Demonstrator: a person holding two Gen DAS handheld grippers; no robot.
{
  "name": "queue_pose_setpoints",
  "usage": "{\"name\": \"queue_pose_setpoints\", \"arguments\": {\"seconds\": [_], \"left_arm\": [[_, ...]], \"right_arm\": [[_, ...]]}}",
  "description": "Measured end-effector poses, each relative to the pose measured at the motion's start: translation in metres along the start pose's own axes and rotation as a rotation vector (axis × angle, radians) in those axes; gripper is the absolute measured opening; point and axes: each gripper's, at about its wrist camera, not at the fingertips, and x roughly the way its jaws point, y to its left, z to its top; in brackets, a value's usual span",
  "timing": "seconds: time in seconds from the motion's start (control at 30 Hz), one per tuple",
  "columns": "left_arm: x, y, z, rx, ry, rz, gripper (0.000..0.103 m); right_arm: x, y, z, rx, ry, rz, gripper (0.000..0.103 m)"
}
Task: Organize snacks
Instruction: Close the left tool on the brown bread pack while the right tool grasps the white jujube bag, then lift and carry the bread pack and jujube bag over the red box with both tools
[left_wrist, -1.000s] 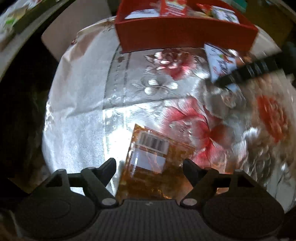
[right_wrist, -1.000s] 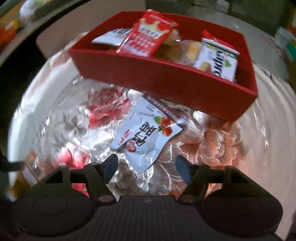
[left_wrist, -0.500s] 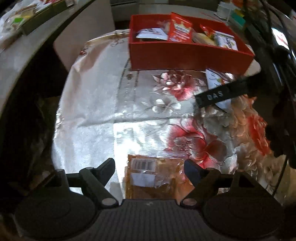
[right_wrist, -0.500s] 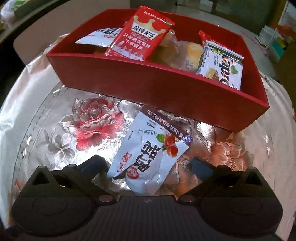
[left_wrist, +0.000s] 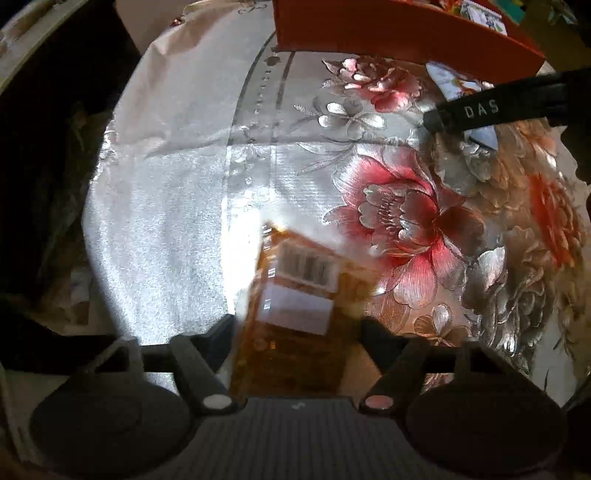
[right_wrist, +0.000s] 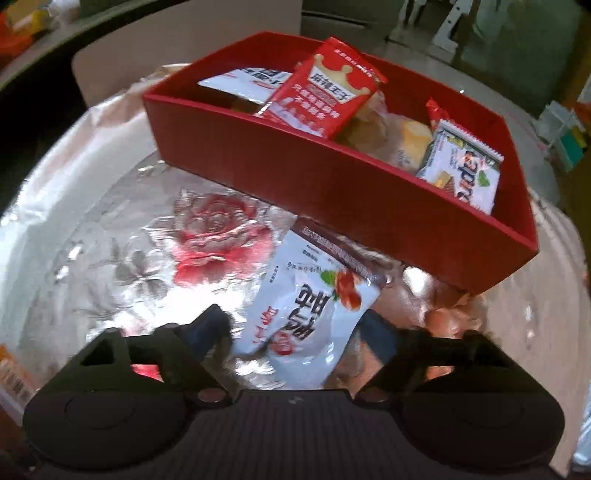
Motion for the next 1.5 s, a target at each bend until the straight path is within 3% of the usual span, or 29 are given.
{"name": "queue_pose_setpoints", "arguments": {"seconds": [0.07, 0.13, 0.4, 0.6, 0.77, 0.87, 1.0, 1.07, 1.1, 1.2, 1.23, 1.3, 1.33, 1.37, 1.43, 1.5], "left_arm": [[-0.003, 0.000, -0.001, -0.020, -0.008, -0.009, 0.052], [-0.007, -0.002, -0.001, -0.021, -0.027, -0.011, 0.047], [-0.026, 0.001, 0.014, -0.090, -0.094, -0.090, 0.033], [-0.033, -0.011, 0.034, -0.094, -0.138, -0.152, 0.022], [-0.025, -0.018, 0.046, -0.086, -0.156, -0.139, 0.019], [-0.021, -0.023, 0.047, -0.063, -0.168, -0.111, 0.027], [-0.007, -0.026, 0.046, -0.034, -0.152, -0.021, 0.059], [0.002, -0.028, 0.045, -0.017, -0.119, -0.019, 0.063], [0.006, -0.031, 0.044, -0.005, -0.094, -0.025, 0.072], [0.009, -0.044, 0.036, 0.055, -0.121, 0.039, 0.083], [0.009, -0.044, 0.035, 0.052, -0.127, 0.044, 0.081], [0.007, -0.039, 0.034, -0.001, -0.117, -0.004, 0.060], [0.004, -0.039, 0.033, -0.007, -0.117, -0.007, 0.056], [0.000, -0.042, 0.033, 0.007, -0.129, 0.011, 0.045], [-0.005, -0.050, 0.033, 0.039, -0.151, 0.045, 0.040], [-0.006, -0.052, 0.035, 0.032, -0.153, 0.034, 0.039]], "right_arm": [[-0.003, -0.002, 0.000, 0.003, 0.006, 0.022, 0.064], [-0.005, -0.005, -0.001, 0.013, 0.007, 0.037, 0.062], [-0.037, -0.041, -0.009, 0.119, -0.030, 0.053, 0.062], [-0.063, -0.050, -0.012, 0.118, -0.069, 0.054, 0.062], [-0.074, -0.048, -0.009, 0.091, -0.080, 0.053, 0.062], [-0.075, -0.049, -0.009, 0.093, -0.080, 0.058, 0.062], [-0.074, -0.050, -0.010, 0.092, -0.070, 0.066, 0.062], [-0.075, -0.051, -0.011, 0.093, -0.070, 0.075, 0.063], [-0.075, -0.051, -0.011, 0.094, -0.072, 0.080, 0.063], [-0.077, -0.052, -0.012, 0.089, -0.074, 0.095, 0.063], [-0.077, -0.052, -0.013, 0.086, -0.075, 0.099, 0.063], [-0.078, -0.051, -0.015, 0.082, -0.074, 0.104, 0.063], [-0.078, -0.051, -0.015, 0.081, -0.073, 0.107, 0.063], [-0.079, -0.052, -0.016, 0.080, -0.075, 0.110, 0.063], [-0.082, -0.054, -0.017, 0.084, -0.080, 0.112, 0.063], [-0.084, -0.056, -0.017, 0.091, -0.088, 0.112, 0.063]]}}
